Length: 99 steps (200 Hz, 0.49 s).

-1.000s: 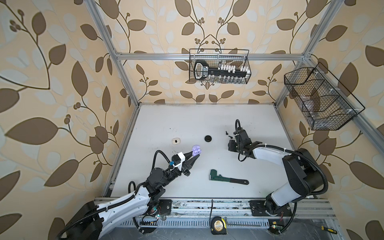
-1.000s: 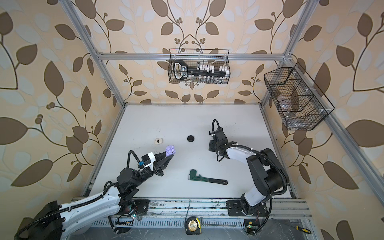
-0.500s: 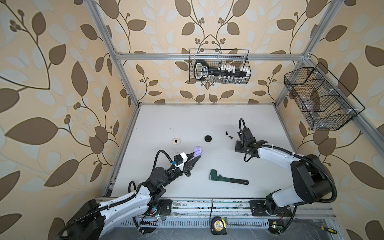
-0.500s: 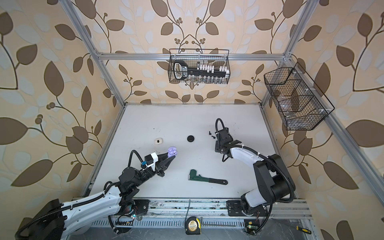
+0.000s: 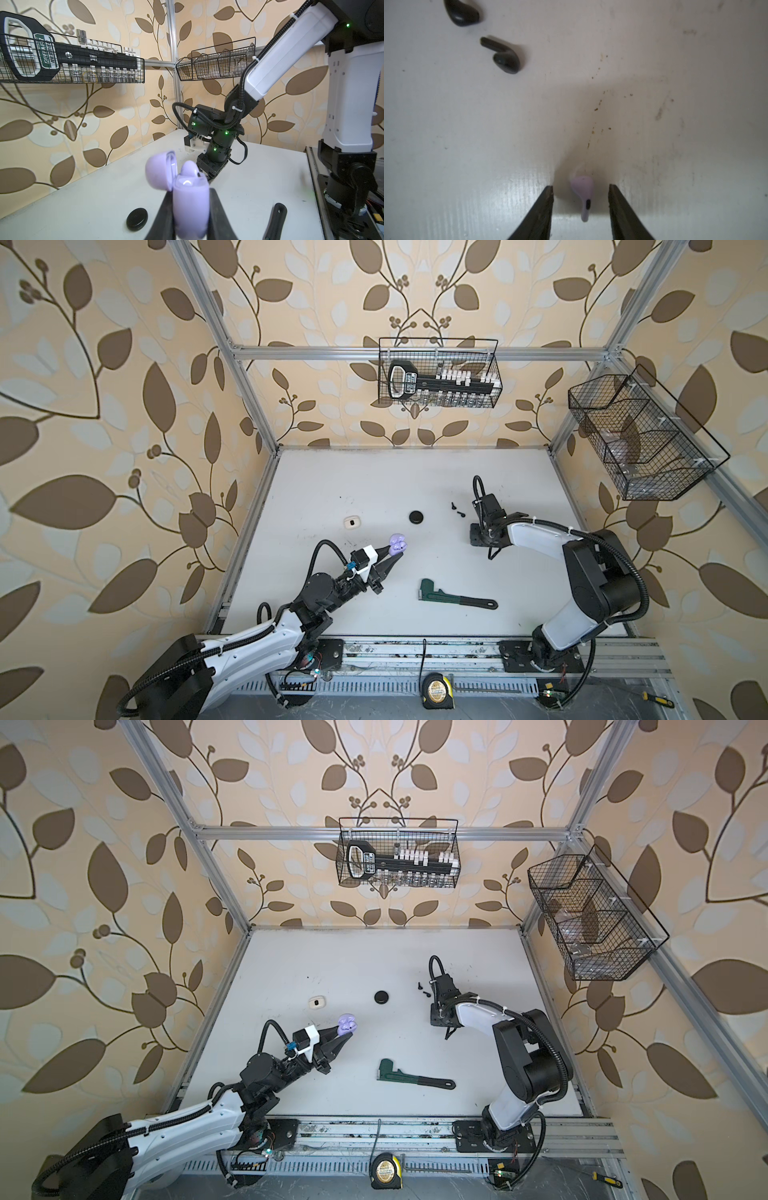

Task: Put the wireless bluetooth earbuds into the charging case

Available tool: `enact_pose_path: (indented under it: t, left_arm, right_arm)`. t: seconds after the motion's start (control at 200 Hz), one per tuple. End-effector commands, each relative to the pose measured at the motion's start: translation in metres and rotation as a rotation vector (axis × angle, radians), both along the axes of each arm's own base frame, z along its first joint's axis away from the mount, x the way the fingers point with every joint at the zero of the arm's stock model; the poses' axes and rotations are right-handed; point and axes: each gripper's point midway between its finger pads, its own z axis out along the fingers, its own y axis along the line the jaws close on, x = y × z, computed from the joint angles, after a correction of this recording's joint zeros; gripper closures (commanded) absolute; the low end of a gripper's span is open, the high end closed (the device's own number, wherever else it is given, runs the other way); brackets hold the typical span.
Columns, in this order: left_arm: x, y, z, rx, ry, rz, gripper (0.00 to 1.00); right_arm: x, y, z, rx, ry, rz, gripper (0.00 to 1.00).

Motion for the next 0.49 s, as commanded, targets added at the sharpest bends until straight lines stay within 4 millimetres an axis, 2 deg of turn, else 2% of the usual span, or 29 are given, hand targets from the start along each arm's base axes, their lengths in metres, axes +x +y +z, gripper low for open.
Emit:
enact_pose_path:
  t: [0.0,0.225,0.49]
  left_arm:
    - [-0.0059,0.0027,0.0218,-0.054,-0.065,-0.006,1.0]
    - [-0.0053,0.0019,0.0212,-0.053,-0.062,-0.007,1.0]
    - [-0.0047,0.002,0.0204,-0.052,-0.061,-0.003,1.0]
  right_arm:
    - [0.0006,0.0018,0.0022,0.019,0.019,0.016,0.57]
    - [0.0018,0.0062,-0.0046,0.023,0.054,0.036,0.59]
    - [0.0023,0.0003,-0.0052,-0.009,0.072,0.025,0.65]
